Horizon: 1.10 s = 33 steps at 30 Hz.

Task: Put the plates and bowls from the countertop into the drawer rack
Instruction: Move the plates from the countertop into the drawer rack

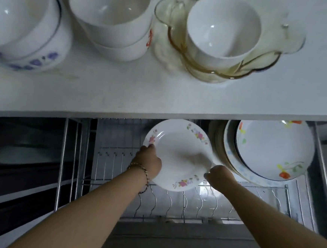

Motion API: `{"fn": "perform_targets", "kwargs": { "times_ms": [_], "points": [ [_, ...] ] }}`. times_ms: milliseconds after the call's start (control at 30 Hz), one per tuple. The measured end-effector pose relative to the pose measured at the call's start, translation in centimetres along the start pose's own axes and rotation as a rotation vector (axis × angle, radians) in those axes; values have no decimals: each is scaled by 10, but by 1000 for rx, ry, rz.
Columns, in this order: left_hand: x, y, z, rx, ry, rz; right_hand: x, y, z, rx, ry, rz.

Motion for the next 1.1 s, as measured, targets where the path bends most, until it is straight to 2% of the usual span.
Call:
{"fn": "perform_targets", "kwargs": {
  "times_ms": [100, 200, 400, 533, 700, 867, 1100],
  "points": [
    [-9, 30, -47, 114, 19, 89, -28, 36, -10, -61, 170, 39],
    [-19, 59, -107, 218, -32, 136, -70, 78, -33, -141, 169, 26],
    [-21, 99, -251, 402, -128, 134, -184, 132, -116, -222, 70, -173],
    [0, 116, -354, 502, -84, 101, -271, 146, -185, -249, 62, -304],
    [34, 131, -486, 550, 4, 4, -388, 148, -272, -269, 50, -439],
    [68, 147, -608, 616, -30, -42, -489, 144, -352, -288, 84, -508],
    [83, 143, -725, 585, -10, -52, -595, 142, -415, -327, 81, -587]
  ]
}}
Point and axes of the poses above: each hand's wrist, its own y-axis away from the middle knuckle, its own x-axis out of the palm, z = x × y, the point moved 7 cm from there along -y, towards the middle knuckle, and after that the axes turned 13 degrees about x, right-handed, at the moved point
